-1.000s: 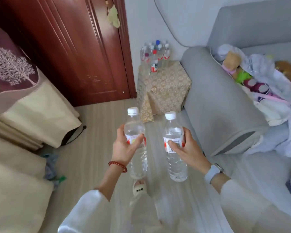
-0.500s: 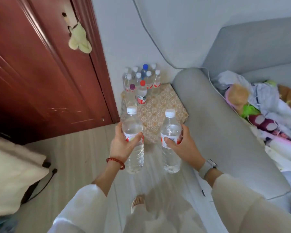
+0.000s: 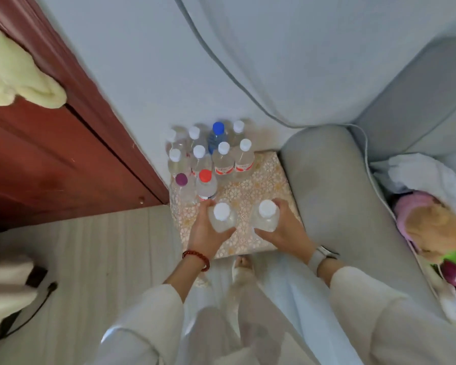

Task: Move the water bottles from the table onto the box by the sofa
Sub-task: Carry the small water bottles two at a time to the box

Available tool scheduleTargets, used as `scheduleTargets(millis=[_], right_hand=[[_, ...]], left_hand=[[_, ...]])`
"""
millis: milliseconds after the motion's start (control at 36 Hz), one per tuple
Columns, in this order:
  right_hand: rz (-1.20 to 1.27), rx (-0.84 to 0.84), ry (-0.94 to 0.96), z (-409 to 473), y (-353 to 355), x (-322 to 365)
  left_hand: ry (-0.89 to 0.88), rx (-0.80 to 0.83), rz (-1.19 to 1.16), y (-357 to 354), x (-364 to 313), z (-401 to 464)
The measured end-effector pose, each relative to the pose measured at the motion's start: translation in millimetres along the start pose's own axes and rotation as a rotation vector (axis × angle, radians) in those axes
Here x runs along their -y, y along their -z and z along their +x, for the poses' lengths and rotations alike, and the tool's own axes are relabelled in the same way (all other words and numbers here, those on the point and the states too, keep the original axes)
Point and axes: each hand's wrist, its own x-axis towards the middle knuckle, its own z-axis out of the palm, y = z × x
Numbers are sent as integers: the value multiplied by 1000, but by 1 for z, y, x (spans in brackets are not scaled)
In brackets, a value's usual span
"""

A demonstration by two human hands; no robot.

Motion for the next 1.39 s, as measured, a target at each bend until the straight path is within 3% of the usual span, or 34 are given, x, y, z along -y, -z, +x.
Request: scheduleTargets(millis=[250,583,722,833,944,1111,1389], right_hand=[[-50,105,35,115,8,-35],[-35,208,52,148,5,-59],[-86,258,99,143,14,-56],[-264,121,247,141,25,-45],[-446,133,325,139,31,-34],[-522,168,373,146,32,-24],[-521,112,416,163,19,-10]], left_hand=[[71,2,98,-58,-1,82],[74,54,260,-71,1,112],[2,56,373,-63,-8,108],[-65,-12,505,-55,-19,101],[-223,15,758,-50,-28,102],[-421,5,1148,-41,-34,118],[-418,-73,1081,-26,-28,142]])
